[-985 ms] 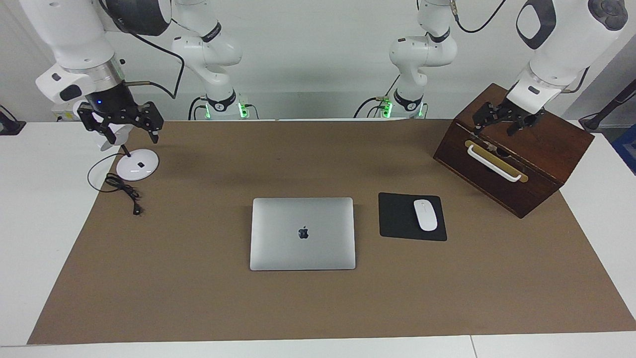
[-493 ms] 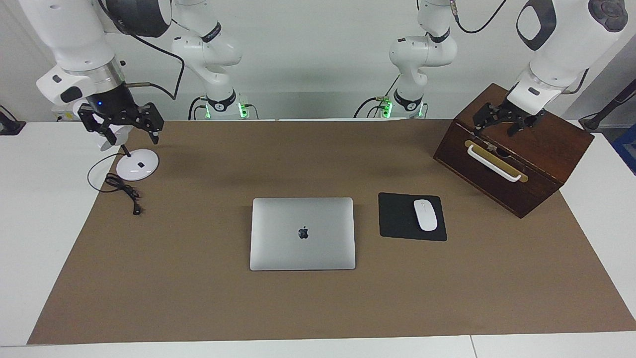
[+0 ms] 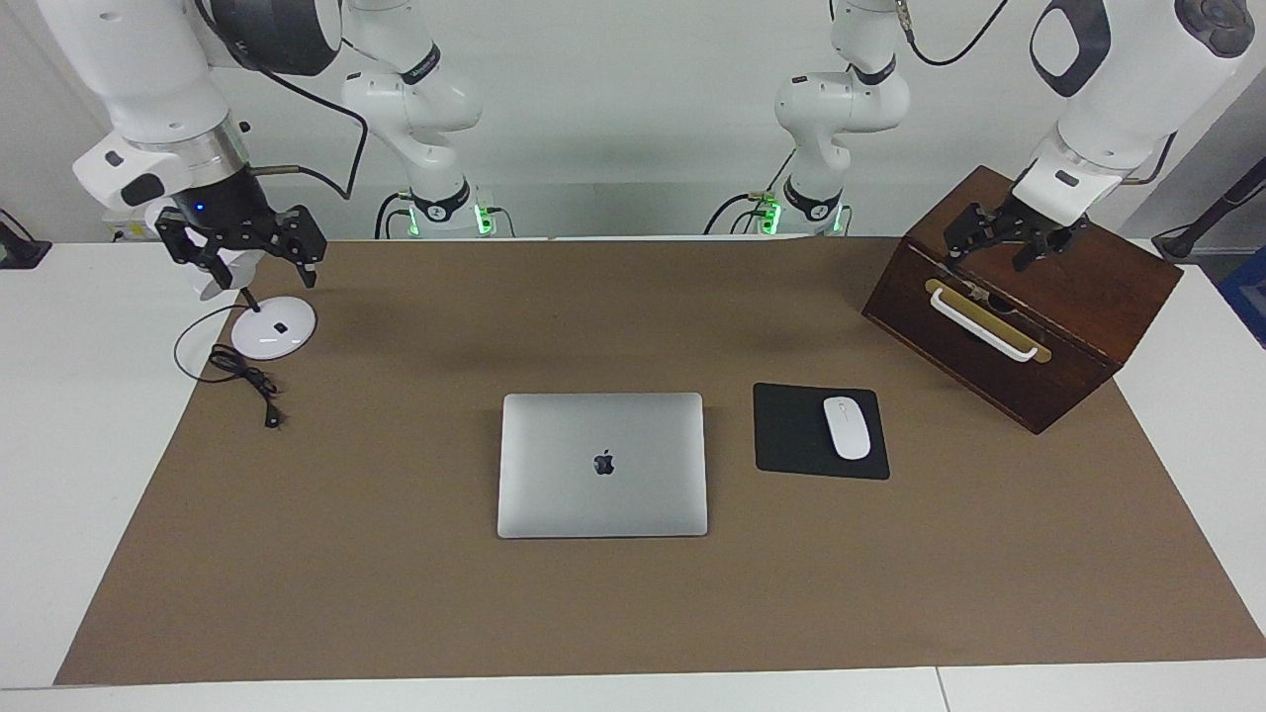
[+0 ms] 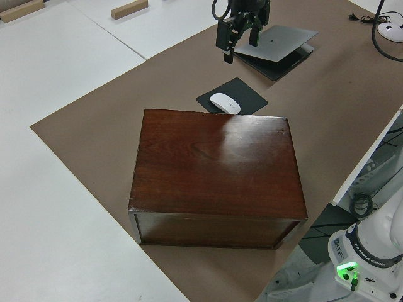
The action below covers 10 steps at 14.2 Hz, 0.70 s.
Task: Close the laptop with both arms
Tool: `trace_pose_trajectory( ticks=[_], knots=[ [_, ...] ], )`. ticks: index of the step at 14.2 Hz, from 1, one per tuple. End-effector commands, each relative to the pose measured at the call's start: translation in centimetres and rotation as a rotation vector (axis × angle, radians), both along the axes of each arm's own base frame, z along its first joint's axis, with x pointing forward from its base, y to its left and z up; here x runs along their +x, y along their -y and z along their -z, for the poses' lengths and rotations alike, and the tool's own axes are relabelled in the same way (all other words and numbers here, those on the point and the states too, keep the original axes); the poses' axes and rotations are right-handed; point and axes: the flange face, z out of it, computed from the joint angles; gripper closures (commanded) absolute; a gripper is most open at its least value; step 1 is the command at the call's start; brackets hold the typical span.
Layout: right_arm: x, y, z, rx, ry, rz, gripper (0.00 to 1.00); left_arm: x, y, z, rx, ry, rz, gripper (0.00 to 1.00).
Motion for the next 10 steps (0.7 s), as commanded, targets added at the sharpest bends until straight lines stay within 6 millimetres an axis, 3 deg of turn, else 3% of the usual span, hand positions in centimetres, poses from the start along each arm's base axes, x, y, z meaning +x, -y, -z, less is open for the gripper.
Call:
trace_pose_trajectory(
  ticks=[1, 10],
  knots=[
    [-0.01, 0.19, 0.28, 0.017, -0.007, -0.025, 0.00, 0.56, 0.00, -0.48, 0.013, 0.019, -0.005, 0.00],
    [0.13, 0.18, 0.54, 0.019, -0.012, -0.027, 0.00, 0.49, -0.44, -0.48, 0.014, 0.017, -0.015, 0.00]
  ],
)
